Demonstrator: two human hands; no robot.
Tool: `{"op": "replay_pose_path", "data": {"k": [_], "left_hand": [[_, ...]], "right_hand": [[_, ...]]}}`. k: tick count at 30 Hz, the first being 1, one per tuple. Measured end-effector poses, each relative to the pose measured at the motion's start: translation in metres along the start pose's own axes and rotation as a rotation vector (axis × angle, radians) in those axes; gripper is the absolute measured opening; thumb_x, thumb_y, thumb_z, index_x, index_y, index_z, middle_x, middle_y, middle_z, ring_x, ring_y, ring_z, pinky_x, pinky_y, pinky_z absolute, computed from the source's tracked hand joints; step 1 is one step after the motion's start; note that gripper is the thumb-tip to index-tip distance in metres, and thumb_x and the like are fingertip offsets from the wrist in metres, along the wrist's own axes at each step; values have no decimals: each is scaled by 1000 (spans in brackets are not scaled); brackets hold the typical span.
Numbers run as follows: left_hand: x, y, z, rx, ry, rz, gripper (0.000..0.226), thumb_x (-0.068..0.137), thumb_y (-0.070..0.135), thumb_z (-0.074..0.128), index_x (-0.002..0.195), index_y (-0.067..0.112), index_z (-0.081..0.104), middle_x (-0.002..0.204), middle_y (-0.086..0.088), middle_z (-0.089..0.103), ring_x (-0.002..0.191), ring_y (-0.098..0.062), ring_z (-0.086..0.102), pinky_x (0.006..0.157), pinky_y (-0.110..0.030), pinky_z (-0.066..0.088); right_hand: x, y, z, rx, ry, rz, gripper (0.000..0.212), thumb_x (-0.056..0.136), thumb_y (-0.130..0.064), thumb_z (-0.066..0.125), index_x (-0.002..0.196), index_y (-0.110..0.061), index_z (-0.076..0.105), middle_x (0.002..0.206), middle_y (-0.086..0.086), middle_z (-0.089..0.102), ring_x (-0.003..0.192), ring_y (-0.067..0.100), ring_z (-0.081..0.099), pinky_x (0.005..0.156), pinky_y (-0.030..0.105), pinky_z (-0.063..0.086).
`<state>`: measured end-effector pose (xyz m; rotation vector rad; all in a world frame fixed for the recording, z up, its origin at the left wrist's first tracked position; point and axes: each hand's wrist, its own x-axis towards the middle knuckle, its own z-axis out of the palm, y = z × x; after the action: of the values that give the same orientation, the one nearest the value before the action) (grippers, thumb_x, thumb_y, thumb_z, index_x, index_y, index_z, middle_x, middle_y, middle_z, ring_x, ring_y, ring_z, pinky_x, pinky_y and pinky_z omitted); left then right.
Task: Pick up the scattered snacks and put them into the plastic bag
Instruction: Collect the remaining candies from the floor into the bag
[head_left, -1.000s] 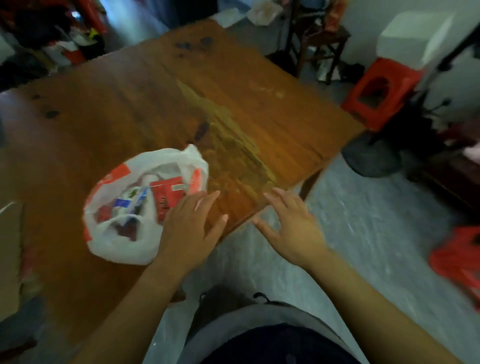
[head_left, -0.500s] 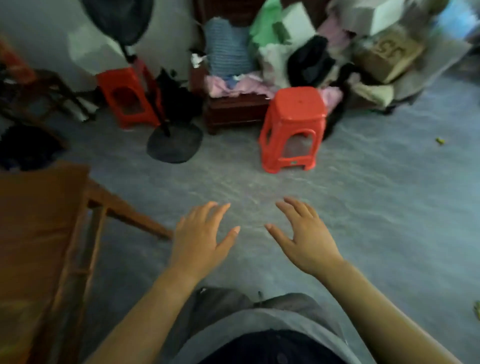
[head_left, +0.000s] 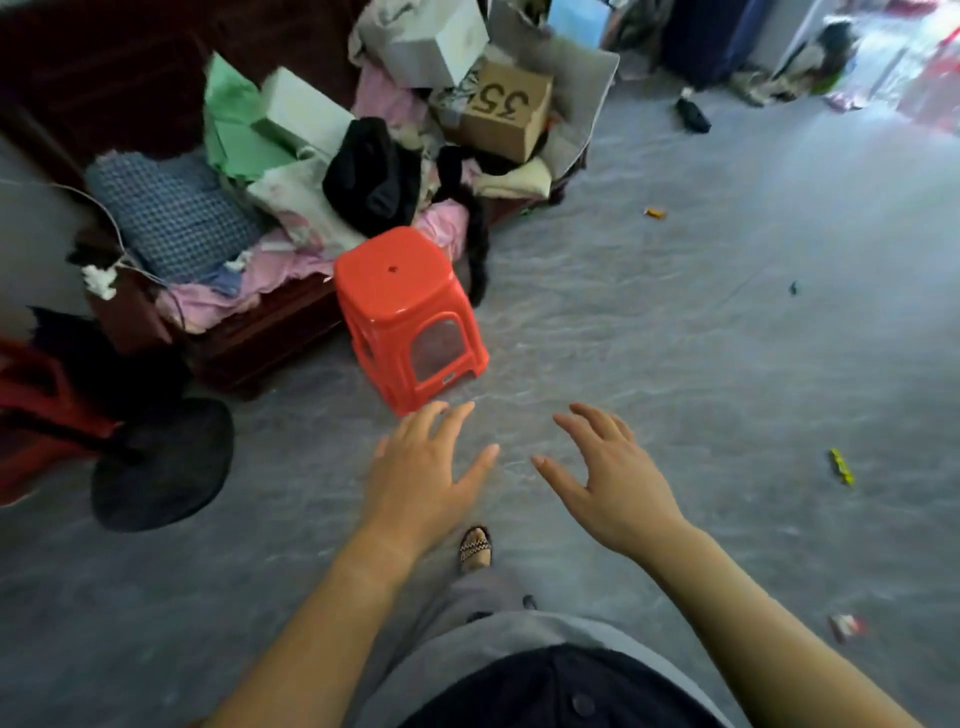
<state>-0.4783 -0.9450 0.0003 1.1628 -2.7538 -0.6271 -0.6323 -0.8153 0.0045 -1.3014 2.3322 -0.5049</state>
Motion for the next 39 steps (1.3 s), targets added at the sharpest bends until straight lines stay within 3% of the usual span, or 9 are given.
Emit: {"op": "replay_pose_path", "data": {"k": [7,11,20,28,39], "left_hand": [[154,0,-37,58,1,166,69,79,64,27,128,23,50,127,-2,56,117,-25,52,97,-43,44],[227,54,-23,-30,-69,298,66,80,62,29,127,22,51,125,0,57,117,-21,51,97,-38,43],[413,195,40,45,-227,571,66,79,65,27,129,26,48,128,4,54,119,-18,50,95,-38,42],[588,314,64,27,-241,519,51,90,53,43,132,26,44,133,5,48,124,-16,43,98,-37,36],[857,353,86,4,-222,392,54,89,55,40,132,23,45,133,1,49,124,-20,44,101,-42,39]], "right_hand": [[115,4,-53,29,150,68,59,87,-56,41,135,-21,39,147,-1,34,136,19,27,110,32,24],[138,44,-77,116,264,221,55,87,-52,45,131,-20,45,144,-3,39,133,16,32,107,28,27],[232,189,-152,197,449,496,57,87,-49,49,135,-19,42,145,-1,38,134,17,32,108,29,26],[362,308,-277,133,428,485,59,87,-54,43,137,-23,36,147,-3,33,136,15,26,109,31,25],[629,396,-371,100,289,364,63,88,-56,39,139,-21,31,147,0,31,137,17,21,111,31,21]]}}
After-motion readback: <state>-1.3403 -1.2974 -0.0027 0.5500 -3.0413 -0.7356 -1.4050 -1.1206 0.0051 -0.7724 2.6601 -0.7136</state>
